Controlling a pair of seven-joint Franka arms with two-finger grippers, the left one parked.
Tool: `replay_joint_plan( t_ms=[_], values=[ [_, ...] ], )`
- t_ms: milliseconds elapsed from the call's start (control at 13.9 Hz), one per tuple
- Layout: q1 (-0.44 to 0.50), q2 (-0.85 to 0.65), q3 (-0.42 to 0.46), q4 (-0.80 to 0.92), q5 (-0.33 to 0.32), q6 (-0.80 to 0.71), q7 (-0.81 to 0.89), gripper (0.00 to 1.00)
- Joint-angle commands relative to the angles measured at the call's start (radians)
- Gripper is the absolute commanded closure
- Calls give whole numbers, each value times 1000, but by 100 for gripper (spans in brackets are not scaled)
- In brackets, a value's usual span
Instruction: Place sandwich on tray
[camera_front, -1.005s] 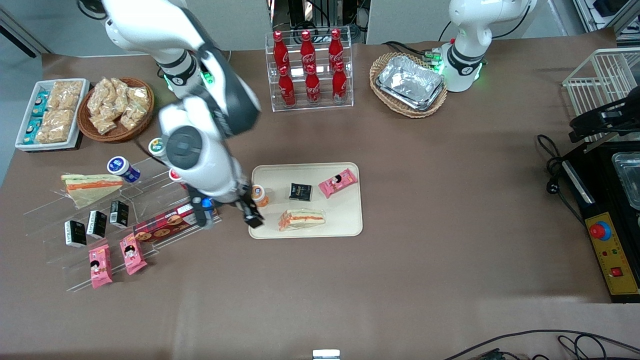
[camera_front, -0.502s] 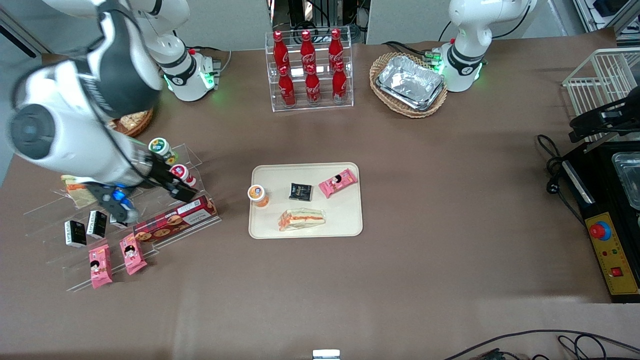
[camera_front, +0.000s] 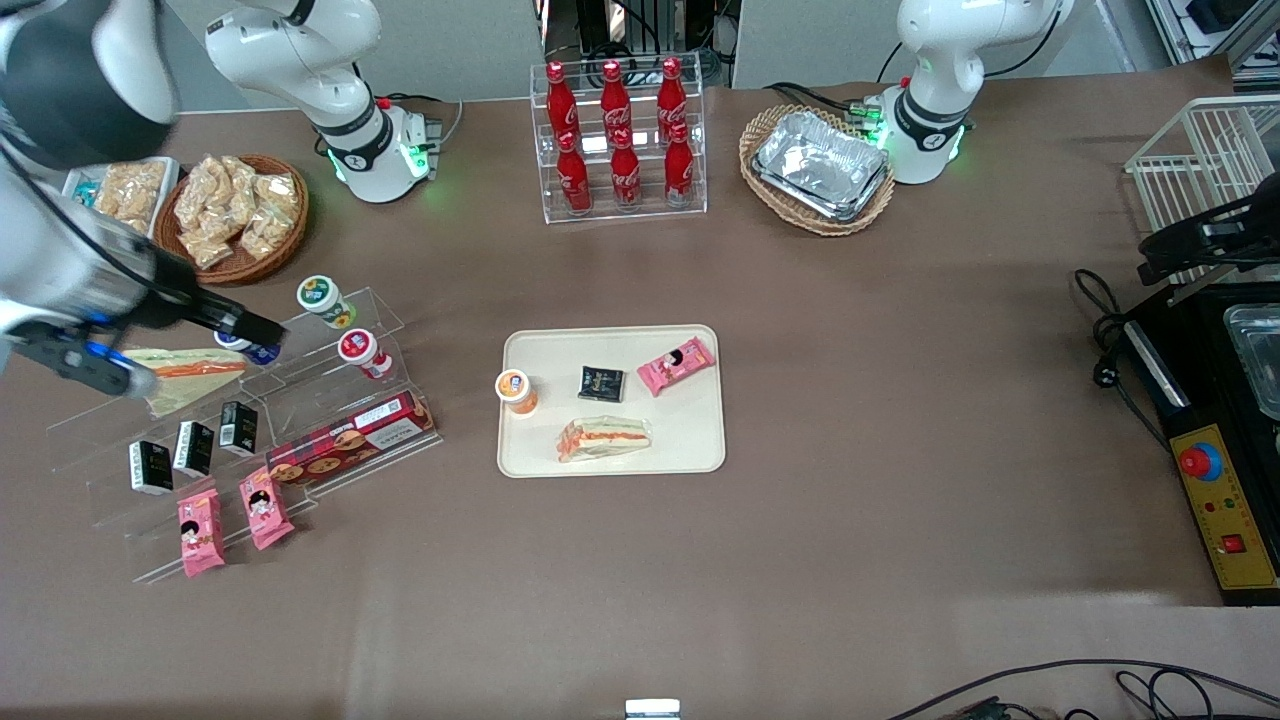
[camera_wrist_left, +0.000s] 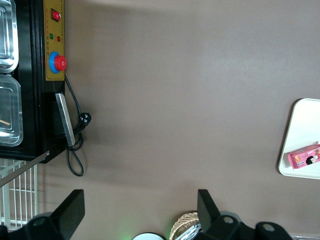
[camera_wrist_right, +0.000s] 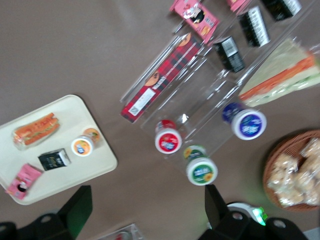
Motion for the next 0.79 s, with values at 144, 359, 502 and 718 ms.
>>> replay_joint_plan(
  t_ms=[144, 359, 502, 718],
  values=[
    [-233, -114, 169, -86, -94, 43, -267, 0],
    [-272, -100, 169, -74, -100, 113, -370, 0],
    [-284, -94, 171, -70, -108, 121, -372, 0],
    [-307, -97, 171, -72, -108, 112, -372, 0]
  ],
)
